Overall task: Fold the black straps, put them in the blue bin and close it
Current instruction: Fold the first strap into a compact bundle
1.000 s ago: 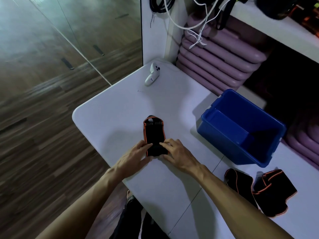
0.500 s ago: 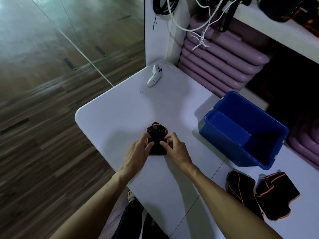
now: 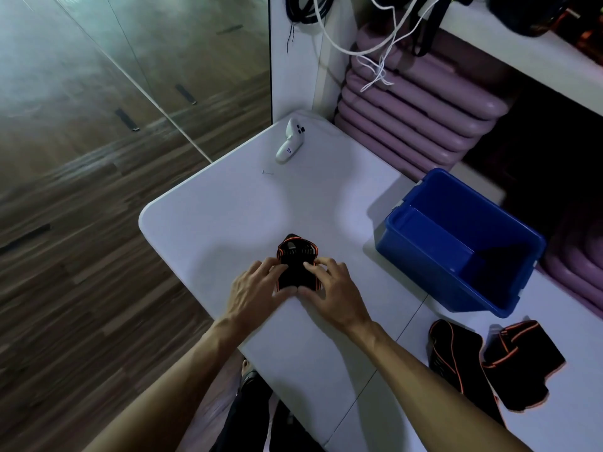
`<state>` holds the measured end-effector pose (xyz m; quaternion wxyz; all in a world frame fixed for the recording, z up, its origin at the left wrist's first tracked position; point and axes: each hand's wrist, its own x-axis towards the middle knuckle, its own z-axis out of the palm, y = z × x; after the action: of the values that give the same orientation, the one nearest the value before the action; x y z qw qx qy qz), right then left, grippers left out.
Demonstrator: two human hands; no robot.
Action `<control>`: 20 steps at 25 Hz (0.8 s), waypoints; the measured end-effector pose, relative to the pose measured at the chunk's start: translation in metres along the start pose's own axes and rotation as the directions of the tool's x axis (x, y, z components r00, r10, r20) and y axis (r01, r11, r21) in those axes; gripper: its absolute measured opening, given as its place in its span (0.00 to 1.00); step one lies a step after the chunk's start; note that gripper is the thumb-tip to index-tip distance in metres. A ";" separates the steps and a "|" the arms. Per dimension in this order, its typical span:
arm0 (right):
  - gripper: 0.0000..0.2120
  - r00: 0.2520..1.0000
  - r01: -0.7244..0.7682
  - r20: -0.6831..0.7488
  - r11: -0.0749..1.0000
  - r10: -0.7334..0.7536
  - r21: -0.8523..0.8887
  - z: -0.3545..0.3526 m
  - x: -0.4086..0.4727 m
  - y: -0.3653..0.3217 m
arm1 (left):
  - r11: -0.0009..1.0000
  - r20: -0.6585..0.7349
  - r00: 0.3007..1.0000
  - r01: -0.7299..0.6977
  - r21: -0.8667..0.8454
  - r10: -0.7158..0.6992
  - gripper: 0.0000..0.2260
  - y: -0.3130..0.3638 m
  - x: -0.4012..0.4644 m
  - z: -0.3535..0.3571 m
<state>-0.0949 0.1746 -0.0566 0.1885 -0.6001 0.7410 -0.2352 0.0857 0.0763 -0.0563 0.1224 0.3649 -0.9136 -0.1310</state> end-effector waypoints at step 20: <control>0.33 0.949 -0.314 0.159 0.849 0.272 0.424 -0.026 0.009 -0.004 | 0.677 0.503 0.864 0.376 -0.633 -0.009 0.12 -0.012 0.064 -0.015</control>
<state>-0.1087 0.1686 -0.0331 0.3883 -0.4311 0.7409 -0.3384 0.0534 0.0211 -0.0385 0.0192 0.3438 -0.7466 -0.5692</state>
